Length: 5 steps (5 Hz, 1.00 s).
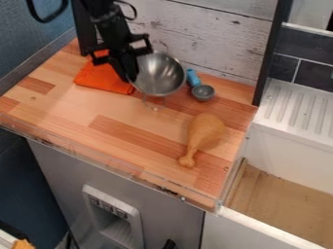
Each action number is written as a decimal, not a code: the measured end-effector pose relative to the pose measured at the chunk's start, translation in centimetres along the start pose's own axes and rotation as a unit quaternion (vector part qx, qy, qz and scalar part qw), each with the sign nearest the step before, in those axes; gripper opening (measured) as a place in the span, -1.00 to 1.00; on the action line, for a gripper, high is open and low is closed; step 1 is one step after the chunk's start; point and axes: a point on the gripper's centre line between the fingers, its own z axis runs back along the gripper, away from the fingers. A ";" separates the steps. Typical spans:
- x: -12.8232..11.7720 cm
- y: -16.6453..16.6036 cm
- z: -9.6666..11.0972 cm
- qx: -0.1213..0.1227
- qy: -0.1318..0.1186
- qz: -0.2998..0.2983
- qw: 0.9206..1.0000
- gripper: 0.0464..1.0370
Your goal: Move the silver pot to the left side of the table
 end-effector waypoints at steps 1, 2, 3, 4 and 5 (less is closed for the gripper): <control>-0.5 1.7 1.8 -0.007 -0.010 0.018 1.000 -0.95; -1.2 4.4 3.5 -0.007 -0.023 0.043 0.999 -0.95; -2.3 7.6 4.1 -0.004 -0.022 0.072 0.997 -0.95; -3.7 10.1 4.3 0.003 -0.009 0.097 0.995 -0.95; -4.6 12.1 4.7 0.010 -0.008 0.122 0.992 -0.95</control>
